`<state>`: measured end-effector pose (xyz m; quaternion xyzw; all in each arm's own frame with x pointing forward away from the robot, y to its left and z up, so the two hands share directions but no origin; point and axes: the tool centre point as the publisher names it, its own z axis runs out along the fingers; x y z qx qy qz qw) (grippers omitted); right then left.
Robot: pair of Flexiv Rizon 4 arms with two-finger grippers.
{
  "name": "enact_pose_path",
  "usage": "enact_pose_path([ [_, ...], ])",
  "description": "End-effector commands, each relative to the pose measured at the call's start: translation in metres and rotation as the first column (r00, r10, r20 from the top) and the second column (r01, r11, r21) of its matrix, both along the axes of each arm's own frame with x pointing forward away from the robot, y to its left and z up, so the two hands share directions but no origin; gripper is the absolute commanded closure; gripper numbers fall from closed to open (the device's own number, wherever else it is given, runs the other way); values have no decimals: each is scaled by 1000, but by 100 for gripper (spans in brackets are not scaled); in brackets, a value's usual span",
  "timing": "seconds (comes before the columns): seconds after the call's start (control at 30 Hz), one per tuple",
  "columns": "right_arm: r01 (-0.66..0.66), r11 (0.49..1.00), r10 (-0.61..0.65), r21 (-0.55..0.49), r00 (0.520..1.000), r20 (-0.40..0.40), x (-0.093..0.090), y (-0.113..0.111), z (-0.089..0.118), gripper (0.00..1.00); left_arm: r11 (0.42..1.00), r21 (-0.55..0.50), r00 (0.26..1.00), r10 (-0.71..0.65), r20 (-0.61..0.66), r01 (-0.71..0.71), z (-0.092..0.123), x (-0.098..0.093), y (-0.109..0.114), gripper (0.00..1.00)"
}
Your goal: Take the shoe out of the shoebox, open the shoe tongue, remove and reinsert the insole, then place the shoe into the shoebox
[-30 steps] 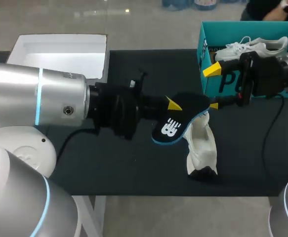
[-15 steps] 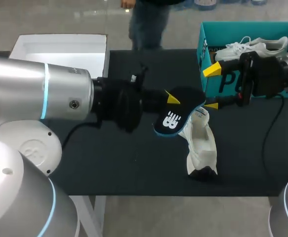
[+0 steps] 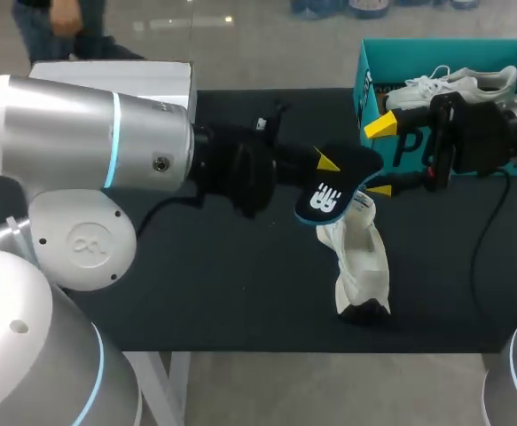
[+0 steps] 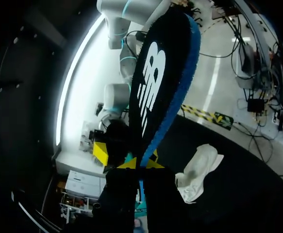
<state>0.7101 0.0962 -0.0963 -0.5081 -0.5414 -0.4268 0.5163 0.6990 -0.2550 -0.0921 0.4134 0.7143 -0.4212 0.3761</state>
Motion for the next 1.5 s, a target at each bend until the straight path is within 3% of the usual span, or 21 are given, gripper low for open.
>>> enact_pose_path([
  [0.03, 0, 1000, 0, 0, 1000, 0, 1, 1, -1, 0, 999, 27, 1000, 17, 1, -17, -5, 14, -36, 100],
  [0.37, 0, 1000, 0, 0, 1000, 0, 1, 1, -1, 0, 998, 44, 999, 50, 3, -50, -14, 19, -44, 100],
  [0.43, 0, 1000, 0, 0, 1000, 0, 1, 1, -1, 82, 997, 47, 999, 53, 4, -53, -14, 15, -43, 100],
  [0.47, 0, 1000, 0, 0, 1000, 0, 1, 1, -1, 100, 997, 47, 998, 58, 6, -58, -13, 14, -42, 100],
  [0.97, 0, 1000, 0, 0, 1000, 0, 1, 1, -1, 100, 994, 64, 996, 92, 5, -92, -13, 6, -20, 100],
  [1.5, 0, 1000, 0, 0, 1000, 0, 1, 1, -1, 100, 994, 57, 996, 89, -5, -89, -15, 4, -21, 100],
])
